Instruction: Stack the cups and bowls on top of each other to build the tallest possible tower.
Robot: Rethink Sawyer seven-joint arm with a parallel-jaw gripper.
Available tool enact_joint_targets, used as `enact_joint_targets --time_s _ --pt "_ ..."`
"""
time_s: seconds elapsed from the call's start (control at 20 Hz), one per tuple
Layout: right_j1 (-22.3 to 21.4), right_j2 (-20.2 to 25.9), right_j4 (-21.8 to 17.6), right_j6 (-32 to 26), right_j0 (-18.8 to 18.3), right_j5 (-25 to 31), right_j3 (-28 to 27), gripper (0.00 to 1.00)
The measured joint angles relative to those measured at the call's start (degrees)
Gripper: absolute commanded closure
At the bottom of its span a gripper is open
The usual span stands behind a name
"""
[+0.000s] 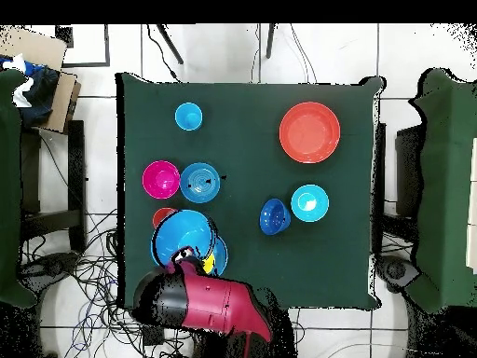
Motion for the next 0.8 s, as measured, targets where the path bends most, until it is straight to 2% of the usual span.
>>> enact_joint_targets --time_s 0.35,0.8 --pt "0.17 0.22 0.00 0.00 -1.42 -1.10 0.36 1.00" --pt "1.39 0.54 0.01 0.00 -0.75 -1.12 0.36 1.00"
